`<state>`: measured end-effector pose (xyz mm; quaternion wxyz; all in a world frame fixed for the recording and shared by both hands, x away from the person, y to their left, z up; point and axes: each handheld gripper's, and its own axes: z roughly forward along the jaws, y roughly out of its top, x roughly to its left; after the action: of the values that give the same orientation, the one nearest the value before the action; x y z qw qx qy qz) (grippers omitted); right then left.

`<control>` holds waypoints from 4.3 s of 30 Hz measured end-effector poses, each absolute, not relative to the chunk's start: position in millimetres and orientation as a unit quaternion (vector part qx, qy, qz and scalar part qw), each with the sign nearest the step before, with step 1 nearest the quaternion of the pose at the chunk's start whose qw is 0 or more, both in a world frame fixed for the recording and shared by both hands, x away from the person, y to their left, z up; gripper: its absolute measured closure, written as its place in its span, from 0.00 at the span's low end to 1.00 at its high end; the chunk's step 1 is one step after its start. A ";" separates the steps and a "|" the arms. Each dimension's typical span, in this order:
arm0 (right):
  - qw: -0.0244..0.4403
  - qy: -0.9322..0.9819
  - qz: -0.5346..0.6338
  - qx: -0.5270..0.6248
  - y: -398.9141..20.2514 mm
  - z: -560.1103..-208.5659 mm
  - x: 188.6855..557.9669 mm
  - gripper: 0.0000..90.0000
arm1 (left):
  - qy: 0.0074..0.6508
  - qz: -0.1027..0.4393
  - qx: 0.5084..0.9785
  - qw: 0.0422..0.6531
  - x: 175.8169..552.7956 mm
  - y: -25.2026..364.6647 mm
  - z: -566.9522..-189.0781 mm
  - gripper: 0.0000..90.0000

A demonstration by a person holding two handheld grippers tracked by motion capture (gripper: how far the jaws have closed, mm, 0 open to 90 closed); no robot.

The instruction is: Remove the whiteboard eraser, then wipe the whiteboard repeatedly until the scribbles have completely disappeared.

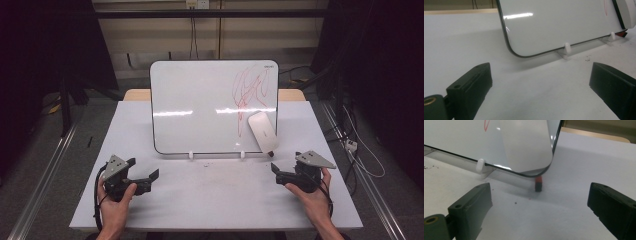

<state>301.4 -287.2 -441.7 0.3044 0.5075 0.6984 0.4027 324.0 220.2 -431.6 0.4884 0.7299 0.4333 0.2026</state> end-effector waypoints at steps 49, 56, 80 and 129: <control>0.349 0.760 0.330 0.439 -235.0 -401.8 386.6 0.29 | 0.419 0.197 0.754 0.466 325.0 216.0 -432.1 0.06; 0.351 0.765 0.314 0.439 -230.3 -406.6 388.1 0.32 | 0.417 0.197 0.756 0.465 325.3 216.4 -432.4 0.06; 0.308 0.764 0.325 0.465 -236.0 -405.7 394.2 0.34 | 0.421 0.199 0.755 0.462 324.1 221.4 -433.0 0.06; 0.347 0.756 0.386 0.399 -222.5 -361.7 390.6 0.35 | 0.411 0.192 0.765 0.457 322.7 220.7 -434.3 0.07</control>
<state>390.6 -222.5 -361.7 0.3471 0.3994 0.7557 0.3859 322.7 220.7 -434.3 0.4572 0.7651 0.4108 0.1921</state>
